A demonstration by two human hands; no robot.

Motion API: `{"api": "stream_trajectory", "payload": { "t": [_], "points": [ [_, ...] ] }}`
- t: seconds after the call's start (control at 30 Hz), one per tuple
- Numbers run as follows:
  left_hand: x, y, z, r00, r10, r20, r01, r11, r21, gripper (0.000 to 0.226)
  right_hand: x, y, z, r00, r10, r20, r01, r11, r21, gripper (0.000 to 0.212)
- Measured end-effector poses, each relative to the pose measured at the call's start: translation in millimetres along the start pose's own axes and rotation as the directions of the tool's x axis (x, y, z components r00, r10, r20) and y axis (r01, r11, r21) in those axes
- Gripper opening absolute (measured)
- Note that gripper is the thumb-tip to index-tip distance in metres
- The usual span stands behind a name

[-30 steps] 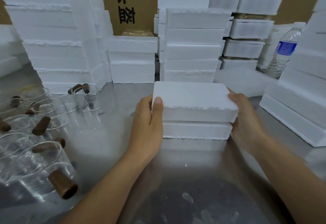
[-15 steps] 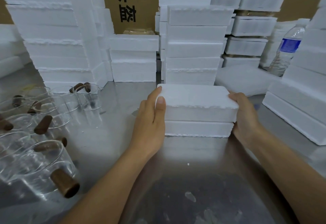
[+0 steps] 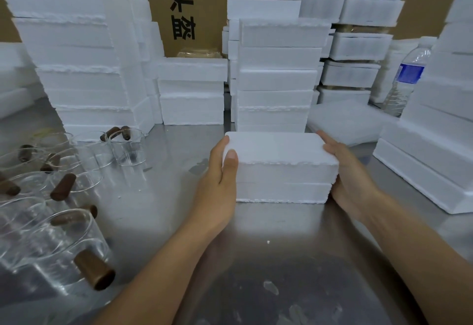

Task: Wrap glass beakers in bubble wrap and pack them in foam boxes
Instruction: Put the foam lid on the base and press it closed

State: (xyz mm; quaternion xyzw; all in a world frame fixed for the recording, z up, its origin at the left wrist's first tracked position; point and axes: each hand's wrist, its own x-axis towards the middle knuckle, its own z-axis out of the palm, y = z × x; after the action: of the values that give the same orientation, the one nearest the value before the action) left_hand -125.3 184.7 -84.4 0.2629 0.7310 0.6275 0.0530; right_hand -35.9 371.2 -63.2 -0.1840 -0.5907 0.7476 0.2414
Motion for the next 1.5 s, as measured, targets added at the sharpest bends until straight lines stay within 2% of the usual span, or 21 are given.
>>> {"api": "stream_trajectory", "payload": {
  "t": [0.1, 0.17, 0.23, 0.37, 0.5, 0.63, 0.77, 0.9, 1.03, 1.1, 1.23, 1.33, 1.5],
  "points": [
    [1, -1, -3, 0.999, 0.002, -0.033, -0.003, 0.999, -0.048, 0.039, -5, 1, -3, 0.974, -0.101, 0.203, 0.117, 0.991, -0.069, 0.030],
    [4, -2, -3, 0.999, 0.001, -0.046, -0.004, 0.997, -0.083, 0.039, -10, 1, -7, 0.949, -0.095, 0.302, 0.159, 0.968, -0.193, 0.046],
    [6, -3, -5, 0.999, 0.002, -0.051, -0.007, 0.994, -0.112, 0.039, -13, 3, -14, 0.964, -0.074, 0.256, 0.159, 0.930, -0.330, 0.058],
    [6, -2, -7, 0.999, 0.004, -0.033, -0.008, 0.993, -0.121, 0.036, -18, 2, -15, 0.966, -0.131, 0.222, 0.215, 0.884, -0.415, 0.077],
    [5, 1, -7, 1.000, 0.005, -0.030, -0.009, 0.994, -0.112, 0.036, -20, -2, -14, 0.964, -0.138, 0.229, 0.222, 0.889, -0.401, 0.072],
    [2, 1, -6, 0.999, -0.005, -0.039, 0.001, 0.993, -0.121, 0.038, -23, -6, -11, 0.961, -0.131, 0.244, 0.218, 0.901, -0.376, 0.052],
    [8, 3, 0, 0.999, -0.023, -0.037, 0.018, 0.990, -0.138, 0.039, -14, 3, -12, 0.980, -0.157, 0.124, 0.192, 0.910, -0.367, 0.049],
    [25, 8, 14, 0.997, -0.069, -0.028, 0.063, 0.984, -0.166, 0.039, 8, 9, -17, 0.999, -0.044, 0.002, 0.043, 0.961, -0.275, 0.022],
    [42, 9, 30, 0.991, -0.129, -0.022, 0.124, 0.981, -0.152, 0.044, 37, 13, -16, 0.985, 0.040, -0.169, -0.071, 0.981, -0.178, 0.036],
    [53, 8, 35, 0.988, -0.157, -0.005, 0.155, 0.979, -0.133, 0.048, 49, 13, -14, 0.974, 0.033, -0.224, -0.068, 0.987, -0.148, 0.043],
    [76, 5, 39, 0.975, -0.223, 0.001, 0.222, 0.969, -0.108, 0.055, 70, 11, -11, 0.974, -0.012, -0.224, -0.016, 0.993, -0.121, 0.054],
    [91, 0, 39, 0.953, -0.302, 0.011, 0.301, 0.945, -0.128, 0.060, 79, 13, -10, 0.968, -0.085, -0.237, 0.049, 0.987, -0.154, 0.054],
    [100, -4, 41, 0.933, -0.360, 0.000, 0.355, 0.918, -0.178, 0.056, 86, 20, -6, 0.967, -0.073, -0.243, 0.031, 0.985, -0.170, 0.067]
  ]
}}
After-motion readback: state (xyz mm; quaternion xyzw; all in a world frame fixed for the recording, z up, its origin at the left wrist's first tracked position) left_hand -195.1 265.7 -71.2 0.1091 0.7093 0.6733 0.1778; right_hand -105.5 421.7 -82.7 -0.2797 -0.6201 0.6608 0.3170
